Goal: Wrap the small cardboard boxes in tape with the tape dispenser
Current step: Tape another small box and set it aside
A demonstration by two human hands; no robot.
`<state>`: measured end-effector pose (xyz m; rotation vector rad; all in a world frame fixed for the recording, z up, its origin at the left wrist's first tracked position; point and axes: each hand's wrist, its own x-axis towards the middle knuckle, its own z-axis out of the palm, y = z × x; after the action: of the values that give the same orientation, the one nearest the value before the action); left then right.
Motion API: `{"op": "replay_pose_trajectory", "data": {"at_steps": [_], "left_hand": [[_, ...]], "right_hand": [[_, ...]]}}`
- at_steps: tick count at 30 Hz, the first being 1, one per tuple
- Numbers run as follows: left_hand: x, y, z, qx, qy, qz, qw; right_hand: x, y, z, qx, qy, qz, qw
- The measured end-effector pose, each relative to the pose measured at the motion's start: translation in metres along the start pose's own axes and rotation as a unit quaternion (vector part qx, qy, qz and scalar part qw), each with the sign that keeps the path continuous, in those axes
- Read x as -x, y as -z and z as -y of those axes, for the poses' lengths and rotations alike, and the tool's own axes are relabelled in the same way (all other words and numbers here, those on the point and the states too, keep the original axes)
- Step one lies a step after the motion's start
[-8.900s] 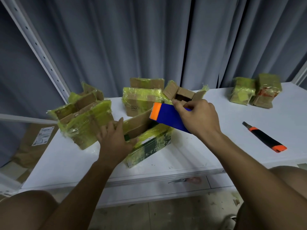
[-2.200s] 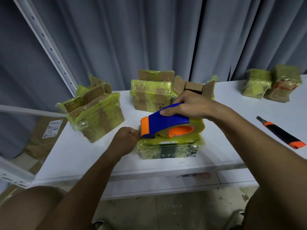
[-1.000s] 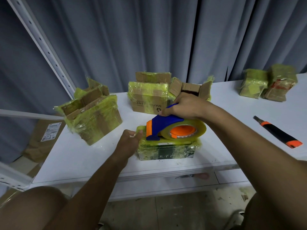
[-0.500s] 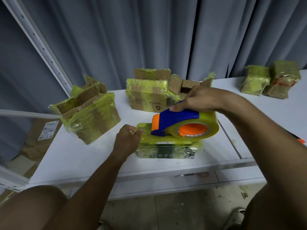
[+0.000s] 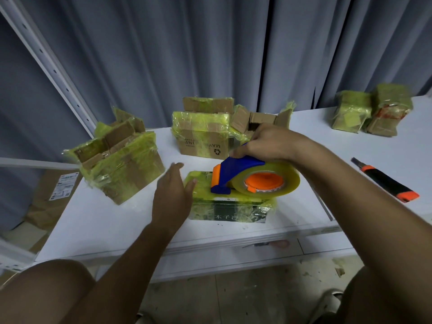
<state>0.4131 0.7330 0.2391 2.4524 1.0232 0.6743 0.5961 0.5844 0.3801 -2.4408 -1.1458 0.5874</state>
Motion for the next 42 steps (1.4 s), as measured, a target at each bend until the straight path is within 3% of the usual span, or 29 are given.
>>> {"op": "replay_pose_trajectory", "data": {"at_steps": [2, 4, 6, 9, 18, 23, 28, 37, 42], "left_hand": [[0.004, -0.001, -0.001, -0.064, -0.135, -0.039, 0.988], [0.01, -0.006, -0.002, -0.104, -0.251, -0.032, 0.962], [0.018, -0.009, -0.004, -0.129, -0.286, -0.009, 0.95], [0.027, -0.01, -0.006, -0.141, -0.265, 0.028, 0.954], [0.036, -0.013, 0.003, -0.159, -0.276, 0.04, 0.947], [0.029, -0.016, 0.008, -0.192, -0.26, 0.08, 0.943], [0.023, -0.015, 0.007, -0.155, -0.253, 0.101, 0.95], [0.016, -0.006, 0.009, -0.137, -0.27, 0.085, 0.949], [0.005, 0.007, 0.024, -0.162, -0.216, 0.083, 0.959]], "right_hand": [[-0.004, -0.006, 0.003, 0.017, 0.005, -0.004, 1.0], [-0.007, -0.009, 0.006, 0.018, 0.009, -0.004, 1.0], [-0.008, -0.009, 0.005, 0.008, 0.006, -0.004, 1.0], [-0.012, -0.007, 0.0, 0.003, 0.001, -0.008, 1.0], [-0.018, -0.007, -0.001, -0.006, 0.007, 0.004, 1.0], [-0.008, 0.0, 0.002, 0.017, 0.017, 0.045, 0.999], [0.014, 0.01, -0.005, -0.039, 0.038, 0.062, 0.997], [0.026, 0.016, -0.016, -0.052, 0.005, 0.025, 0.998], [0.04, 0.033, -0.037, -0.03, -0.01, -0.035, 0.999]]}}
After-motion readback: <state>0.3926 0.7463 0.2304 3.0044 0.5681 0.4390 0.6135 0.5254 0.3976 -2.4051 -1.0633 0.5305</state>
